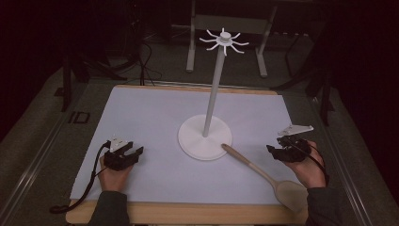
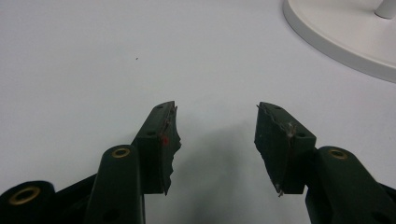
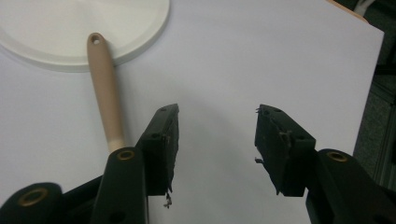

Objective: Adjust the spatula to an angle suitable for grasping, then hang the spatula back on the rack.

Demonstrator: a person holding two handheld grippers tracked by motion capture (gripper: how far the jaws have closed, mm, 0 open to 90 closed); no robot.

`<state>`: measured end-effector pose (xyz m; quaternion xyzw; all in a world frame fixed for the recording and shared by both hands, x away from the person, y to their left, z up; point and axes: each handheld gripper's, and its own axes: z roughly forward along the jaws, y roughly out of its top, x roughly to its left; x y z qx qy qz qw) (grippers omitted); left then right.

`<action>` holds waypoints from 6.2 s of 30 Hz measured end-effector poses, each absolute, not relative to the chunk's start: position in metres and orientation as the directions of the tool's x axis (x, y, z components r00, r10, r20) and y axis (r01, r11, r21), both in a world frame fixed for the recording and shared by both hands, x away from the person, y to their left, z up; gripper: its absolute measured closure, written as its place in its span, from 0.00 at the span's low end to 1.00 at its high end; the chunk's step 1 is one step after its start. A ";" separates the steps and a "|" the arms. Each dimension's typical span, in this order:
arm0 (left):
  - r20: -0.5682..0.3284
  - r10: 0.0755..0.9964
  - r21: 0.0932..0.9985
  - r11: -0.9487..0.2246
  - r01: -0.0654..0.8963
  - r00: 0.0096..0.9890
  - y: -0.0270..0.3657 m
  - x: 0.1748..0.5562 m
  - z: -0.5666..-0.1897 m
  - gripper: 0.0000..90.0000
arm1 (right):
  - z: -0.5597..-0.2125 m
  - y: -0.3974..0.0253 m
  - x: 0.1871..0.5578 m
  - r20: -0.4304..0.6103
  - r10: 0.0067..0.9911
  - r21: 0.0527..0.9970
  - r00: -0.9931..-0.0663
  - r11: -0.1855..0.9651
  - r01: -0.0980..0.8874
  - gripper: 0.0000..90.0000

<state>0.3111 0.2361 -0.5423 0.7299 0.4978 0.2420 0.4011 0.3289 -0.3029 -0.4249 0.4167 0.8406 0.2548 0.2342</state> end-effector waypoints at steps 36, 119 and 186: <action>-0.067 0.922 0.833 -0.158 0.530 0.381 0.239 0.311 -0.542 0.54 | -0.438 -0.242 0.356 -0.221 0.672 0.428 -0.707 0.718 0.549 0.66; -0.079 0.922 0.829 -0.150 0.539 0.378 0.240 0.312 -0.542 0.53 | -0.473 -0.239 0.365 -0.040 0.616 0.297 -0.787 0.759 0.579 0.83; -0.077 0.924 0.831 -0.148 0.536 0.374 0.239 0.311 -0.542 0.53 | -0.368 -0.285 0.338 -0.116 0.718 0.735 -0.686 0.527 0.427 0.84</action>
